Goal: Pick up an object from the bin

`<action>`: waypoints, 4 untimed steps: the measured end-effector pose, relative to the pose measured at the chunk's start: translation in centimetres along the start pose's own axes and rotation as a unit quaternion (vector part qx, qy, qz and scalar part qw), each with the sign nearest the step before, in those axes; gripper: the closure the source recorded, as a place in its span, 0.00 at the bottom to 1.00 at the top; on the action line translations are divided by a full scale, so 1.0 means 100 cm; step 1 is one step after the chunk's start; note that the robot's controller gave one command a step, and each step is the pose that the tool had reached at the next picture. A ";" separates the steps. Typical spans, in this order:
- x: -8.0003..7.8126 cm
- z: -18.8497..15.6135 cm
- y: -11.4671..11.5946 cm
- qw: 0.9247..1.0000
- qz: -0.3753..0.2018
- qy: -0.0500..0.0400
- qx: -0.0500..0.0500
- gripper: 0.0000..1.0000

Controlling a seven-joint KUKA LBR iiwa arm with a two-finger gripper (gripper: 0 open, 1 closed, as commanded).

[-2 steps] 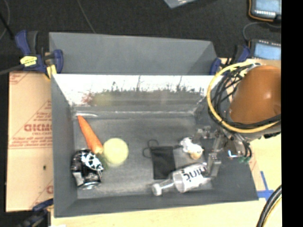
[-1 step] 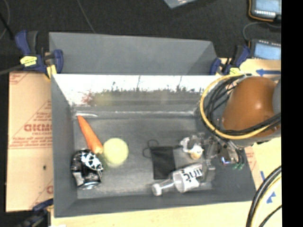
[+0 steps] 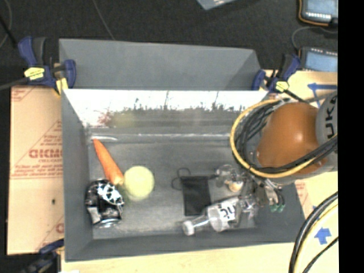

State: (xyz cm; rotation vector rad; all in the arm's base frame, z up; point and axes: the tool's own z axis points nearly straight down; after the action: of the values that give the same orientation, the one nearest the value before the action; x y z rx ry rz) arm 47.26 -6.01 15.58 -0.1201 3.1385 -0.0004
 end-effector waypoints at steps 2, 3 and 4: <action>-0.008 0.080 0.007 0.999 -0.038 -0.005 0.001 0.00; -0.003 0.089 0.002 1.000 -0.026 -0.007 0.002 1.00; -0.001 0.084 0.001 1.000 -0.021 -0.007 0.002 1.00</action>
Offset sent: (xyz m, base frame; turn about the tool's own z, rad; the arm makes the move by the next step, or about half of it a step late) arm 0.0054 0.0085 -0.0846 -0.0832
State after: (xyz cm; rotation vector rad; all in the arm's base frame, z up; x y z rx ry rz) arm 47.34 -5.95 7.20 -0.1864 3.1215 -0.0055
